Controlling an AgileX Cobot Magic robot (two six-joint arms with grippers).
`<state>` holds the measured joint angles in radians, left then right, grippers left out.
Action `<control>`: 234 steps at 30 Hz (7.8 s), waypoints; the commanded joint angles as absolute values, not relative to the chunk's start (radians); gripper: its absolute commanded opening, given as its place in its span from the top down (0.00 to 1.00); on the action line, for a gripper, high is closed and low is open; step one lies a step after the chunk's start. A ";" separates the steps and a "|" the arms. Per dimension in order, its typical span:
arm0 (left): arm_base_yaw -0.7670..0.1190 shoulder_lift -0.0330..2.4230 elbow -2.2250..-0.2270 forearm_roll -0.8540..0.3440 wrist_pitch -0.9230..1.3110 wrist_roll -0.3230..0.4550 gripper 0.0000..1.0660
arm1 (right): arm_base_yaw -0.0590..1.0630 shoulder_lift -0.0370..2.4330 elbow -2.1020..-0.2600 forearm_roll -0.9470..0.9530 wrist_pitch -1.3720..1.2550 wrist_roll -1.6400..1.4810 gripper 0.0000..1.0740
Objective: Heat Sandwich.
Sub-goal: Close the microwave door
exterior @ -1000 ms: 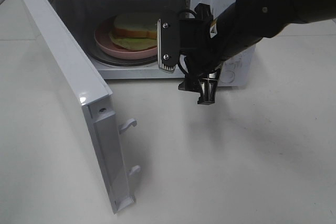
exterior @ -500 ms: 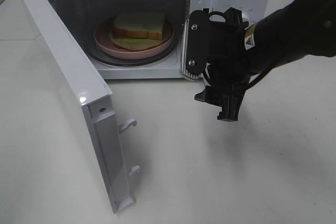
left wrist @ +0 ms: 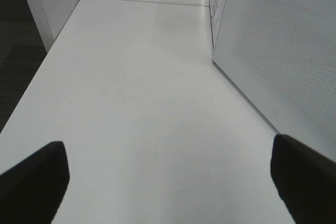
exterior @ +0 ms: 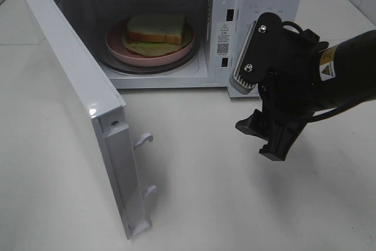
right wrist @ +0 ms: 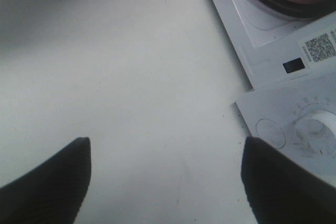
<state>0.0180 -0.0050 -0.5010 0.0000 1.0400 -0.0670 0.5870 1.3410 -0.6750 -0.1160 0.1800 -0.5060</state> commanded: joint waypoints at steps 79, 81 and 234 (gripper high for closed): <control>0.019 -0.030 -0.498 0.000 1.035 -0.067 0.08 | 0.177 0.046 -0.503 -0.119 1.039 0.056 0.29; 0.019 -0.030 -0.498 0.000 1.035 -0.067 0.08 | 0.173 0.023 -0.503 -0.119 1.039 0.056 0.29; -0.314 1.518 -0.307 0.102 -0.896 -0.074 1.00 | 0.173 -0.031 -0.505 -0.120 1.039 0.056 0.29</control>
